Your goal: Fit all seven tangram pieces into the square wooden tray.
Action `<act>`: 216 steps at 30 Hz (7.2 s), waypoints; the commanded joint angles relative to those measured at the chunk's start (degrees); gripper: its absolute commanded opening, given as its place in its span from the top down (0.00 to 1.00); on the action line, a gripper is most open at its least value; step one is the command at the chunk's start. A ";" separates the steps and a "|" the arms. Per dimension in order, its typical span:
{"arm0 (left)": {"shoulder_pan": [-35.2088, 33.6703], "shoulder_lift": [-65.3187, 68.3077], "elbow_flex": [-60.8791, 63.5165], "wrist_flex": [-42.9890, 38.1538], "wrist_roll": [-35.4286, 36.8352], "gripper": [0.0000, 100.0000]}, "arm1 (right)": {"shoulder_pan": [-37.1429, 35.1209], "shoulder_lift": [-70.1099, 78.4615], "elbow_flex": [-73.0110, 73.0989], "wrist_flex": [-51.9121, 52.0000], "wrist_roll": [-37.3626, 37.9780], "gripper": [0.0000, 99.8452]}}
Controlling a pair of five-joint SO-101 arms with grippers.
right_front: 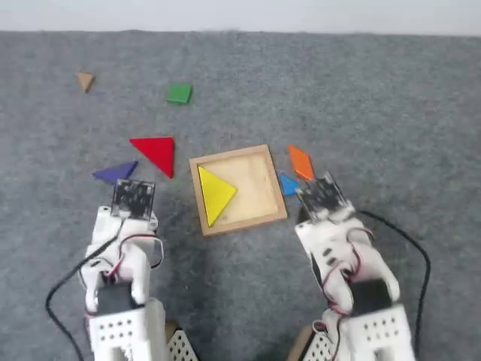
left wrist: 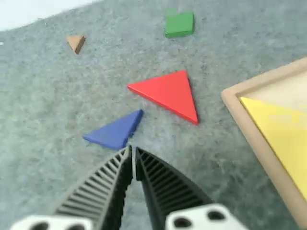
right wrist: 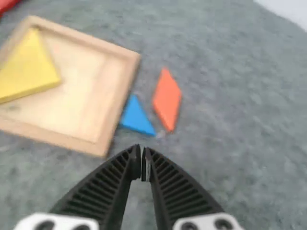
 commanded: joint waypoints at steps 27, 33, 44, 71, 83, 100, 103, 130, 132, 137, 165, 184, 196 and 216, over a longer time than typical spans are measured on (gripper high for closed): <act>-2.73 -3.16 0.48 23.03 1.58 0.99 | 5.49 -3.91 8.53 11.12 0.44 0.98; -2.73 -3.16 0.48 23.03 1.58 0.99 | 2.95 -3.91 8.53 11.21 -7.38 0.98; -2.73 -3.16 0.48 23.03 1.58 0.99 | 2.24 -3.91 8.53 11.21 -12.48 0.98; -2.46 -4.66 0.40 23.91 1.58 0.99 | 2.15 -3.91 8.53 11.21 -12.57 0.98; -2.46 -4.57 0.40 23.82 1.58 0.99 | 2.15 -3.91 8.53 11.21 -12.48 0.98; -2.55 -4.57 0.40 23.82 1.58 0.99 | 2.15 -3.91 8.53 11.21 -12.48 0.98; -2.55 -4.57 0.40 23.82 1.58 0.99 | 2.15 -3.91 8.53 11.21 -12.48 0.98; -2.55 -4.57 0.40 23.82 1.58 0.99 | 2.15 -3.91 8.53 11.21 -12.48 0.98; -2.55 -4.57 0.40 23.82 1.58 0.99 | 2.15 -3.91 8.53 11.21 -12.48 0.98; -2.55 -4.57 0.40 23.82 1.58 0.99 | 2.15 -3.91 8.53 11.21 -12.48 0.98; -2.81 -4.57 0.40 23.82 1.58 0.99 | 2.15 -3.91 8.53 11.21 -12.48 0.98; -2.81 -4.48 0.40 23.82 1.58 0.99 | 2.15 -3.91 8.53 11.21 -12.48 0.98; -2.55 -4.48 0.40 23.82 1.67 0.99 | 2.15 -3.91 8.53 11.21 -12.48 0.98; -6.51 -4.40 0.40 18.90 -16.70 0.98 | 2.07 -3.91 8.53 11.21 -12.84 0.98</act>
